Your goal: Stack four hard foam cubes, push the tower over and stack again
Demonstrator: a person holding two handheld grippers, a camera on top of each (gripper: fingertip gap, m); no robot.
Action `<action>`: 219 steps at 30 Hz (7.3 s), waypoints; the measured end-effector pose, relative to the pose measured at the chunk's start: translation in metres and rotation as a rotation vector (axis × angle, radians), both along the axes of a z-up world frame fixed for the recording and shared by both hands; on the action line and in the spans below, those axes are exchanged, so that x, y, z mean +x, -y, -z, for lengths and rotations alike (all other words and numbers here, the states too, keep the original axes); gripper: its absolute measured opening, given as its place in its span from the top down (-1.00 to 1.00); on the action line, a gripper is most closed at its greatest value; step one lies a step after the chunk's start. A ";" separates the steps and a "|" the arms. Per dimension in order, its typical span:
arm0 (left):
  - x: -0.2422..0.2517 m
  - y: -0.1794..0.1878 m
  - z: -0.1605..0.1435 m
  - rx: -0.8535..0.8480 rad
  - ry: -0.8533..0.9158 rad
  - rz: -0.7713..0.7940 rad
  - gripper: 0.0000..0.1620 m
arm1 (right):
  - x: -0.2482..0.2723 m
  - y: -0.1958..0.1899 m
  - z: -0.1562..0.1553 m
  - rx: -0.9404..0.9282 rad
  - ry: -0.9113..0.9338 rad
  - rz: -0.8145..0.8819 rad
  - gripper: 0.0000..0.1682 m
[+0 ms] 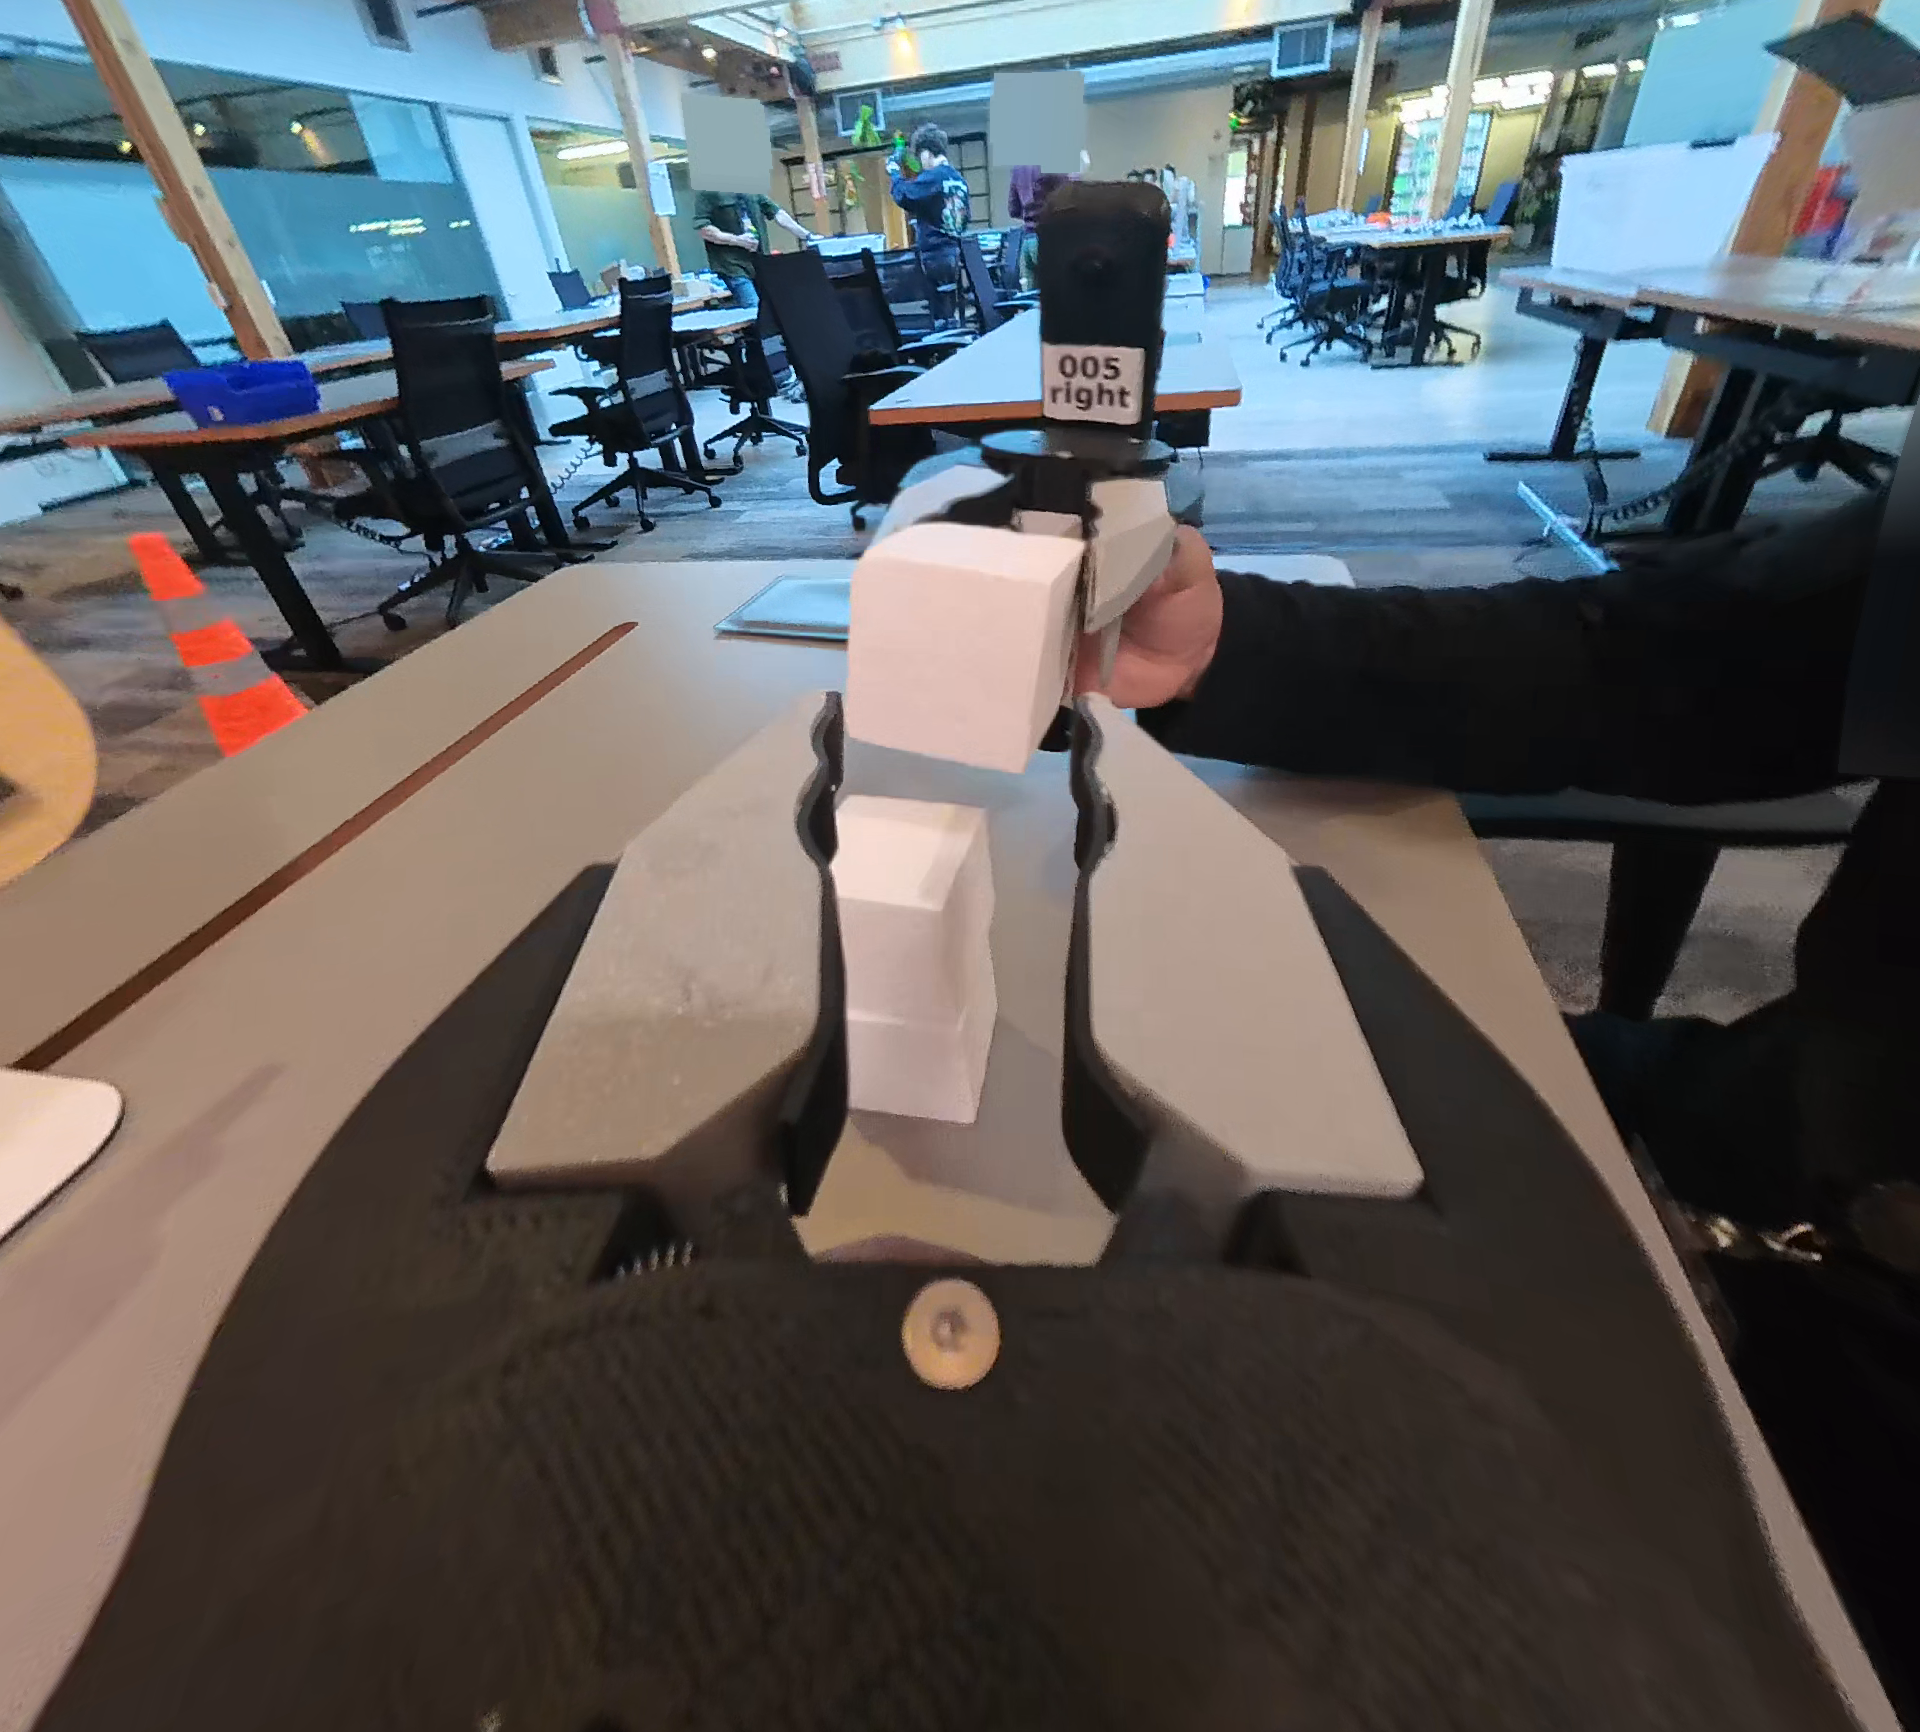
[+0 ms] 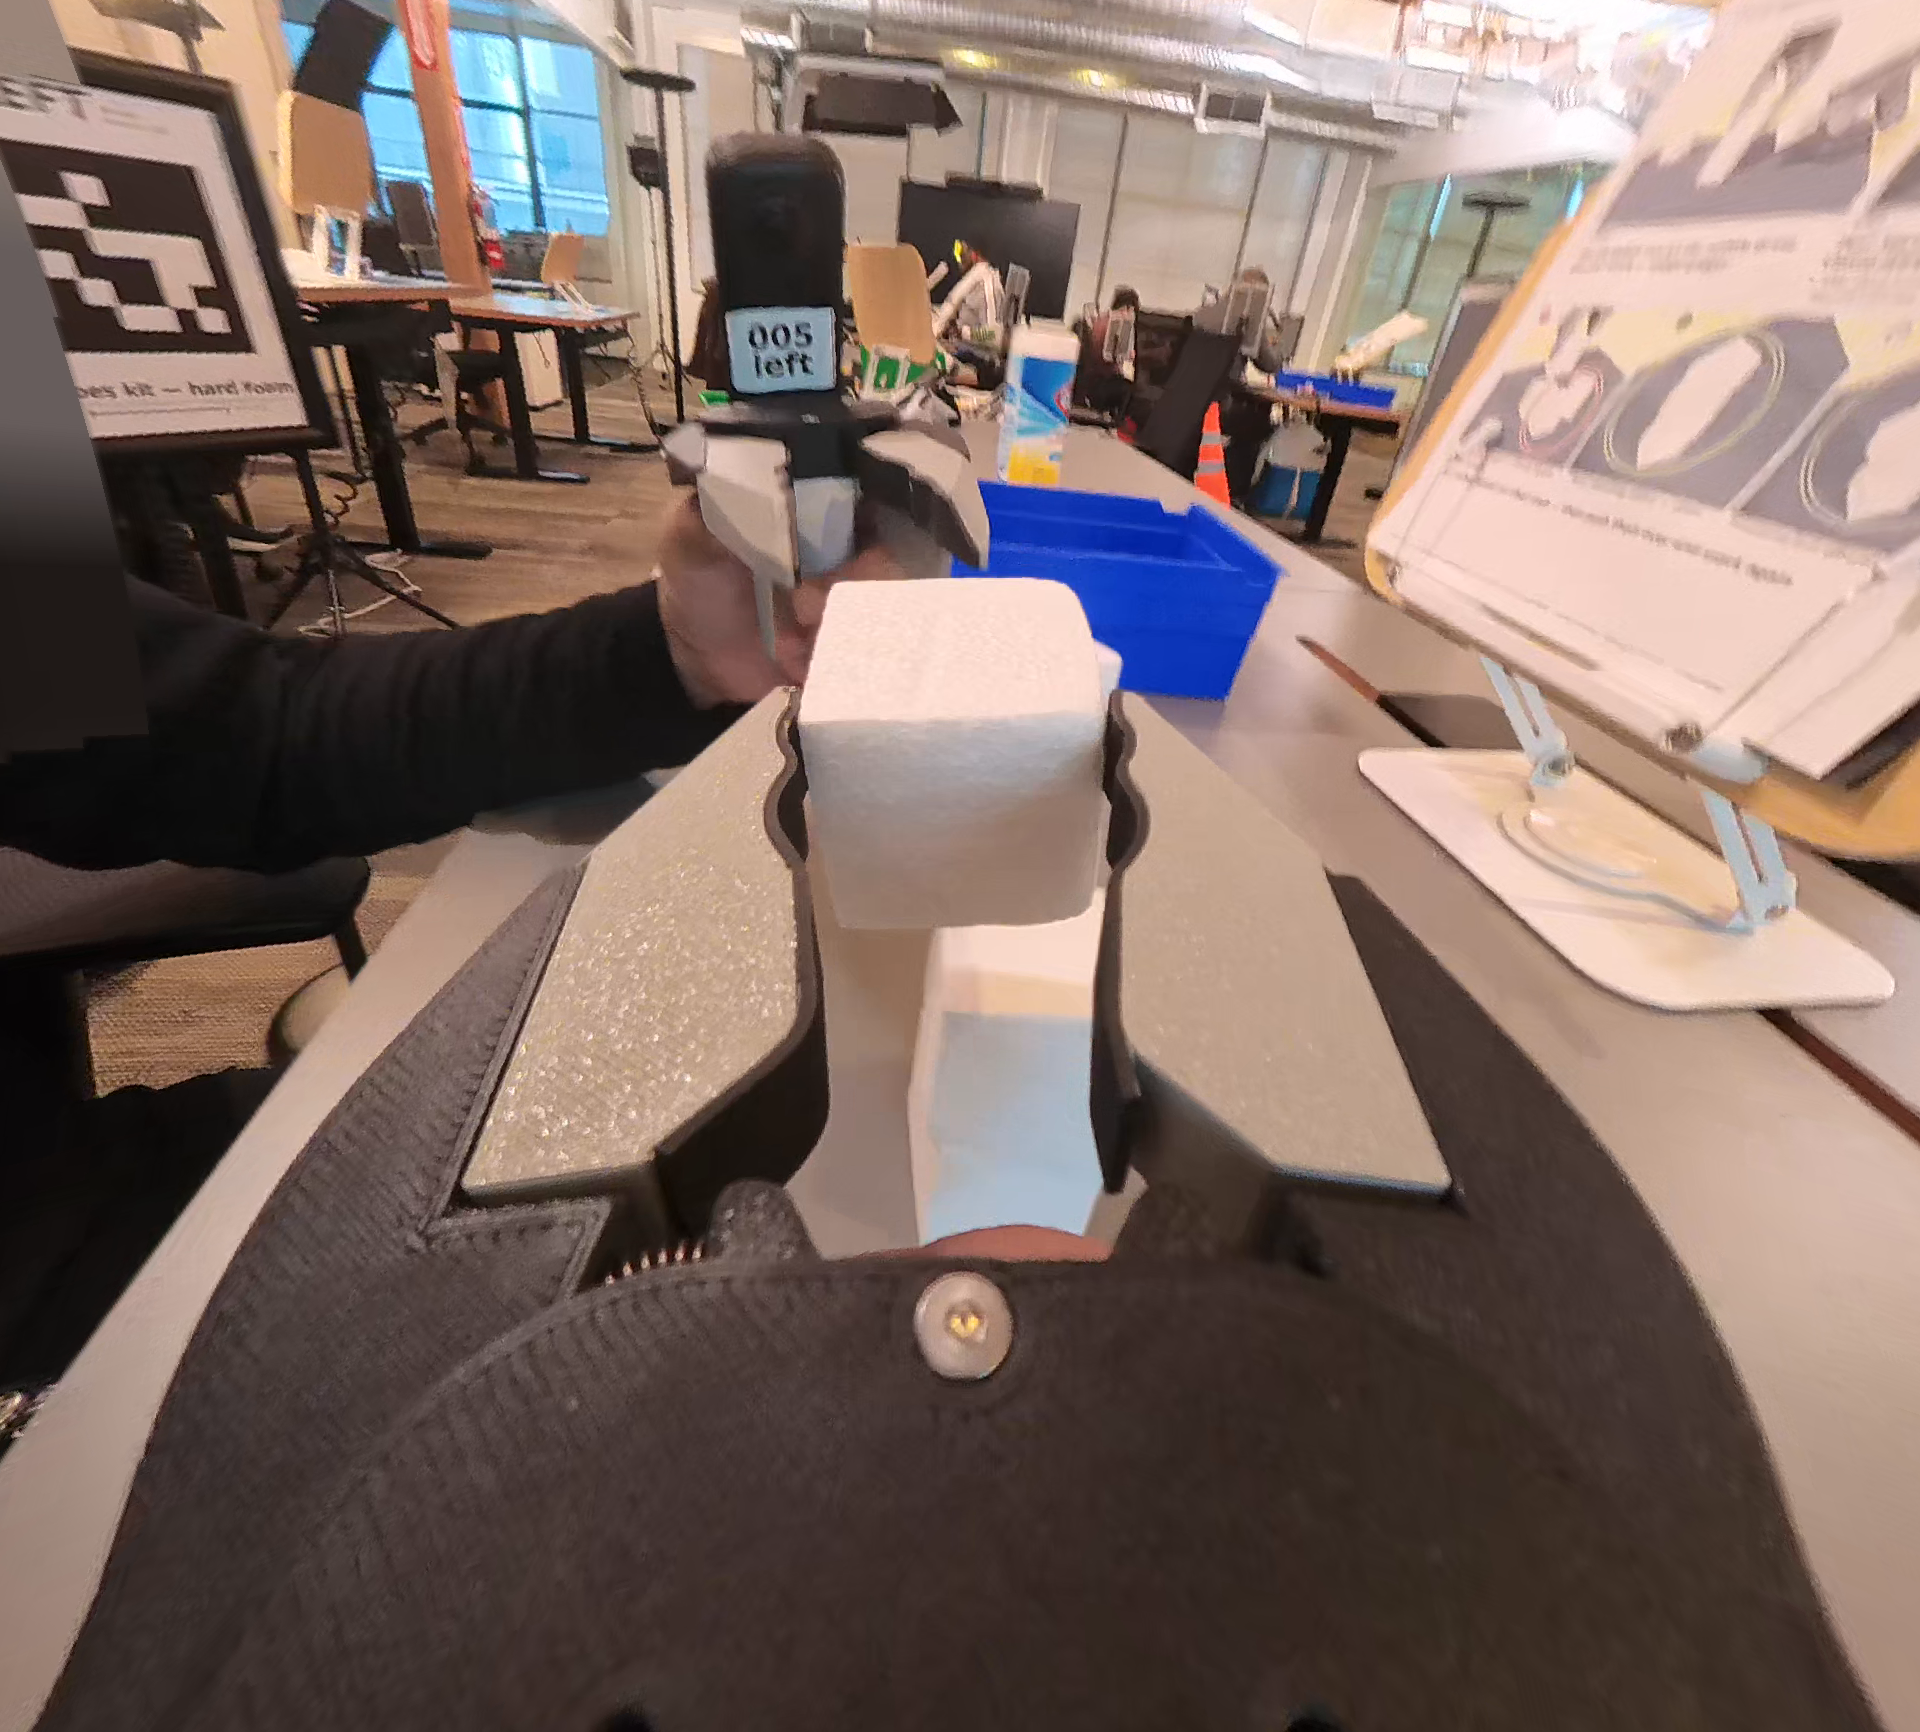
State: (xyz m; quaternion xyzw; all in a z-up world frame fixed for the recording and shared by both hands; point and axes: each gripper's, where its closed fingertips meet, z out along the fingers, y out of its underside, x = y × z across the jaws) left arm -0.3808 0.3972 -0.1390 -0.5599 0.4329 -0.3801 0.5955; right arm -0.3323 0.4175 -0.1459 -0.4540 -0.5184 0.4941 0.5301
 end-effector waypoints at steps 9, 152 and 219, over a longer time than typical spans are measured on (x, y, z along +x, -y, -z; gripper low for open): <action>-0.008 -0.029 0.017 -0.150 0.012 -0.086 0.49 | -0.016 -0.021 0.027 -0.024 0.101 0.050 0.35; 0.009 0.026 0.027 0.115 -0.184 0.097 0.98 | -0.002 -0.023 -0.031 -0.031 -0.154 0.151 0.35; -0.102 -0.100 0.074 -0.358 -0.142 -0.630 0.81 | 0.040 -0.011 0.066 0.339 0.408 0.080 1.00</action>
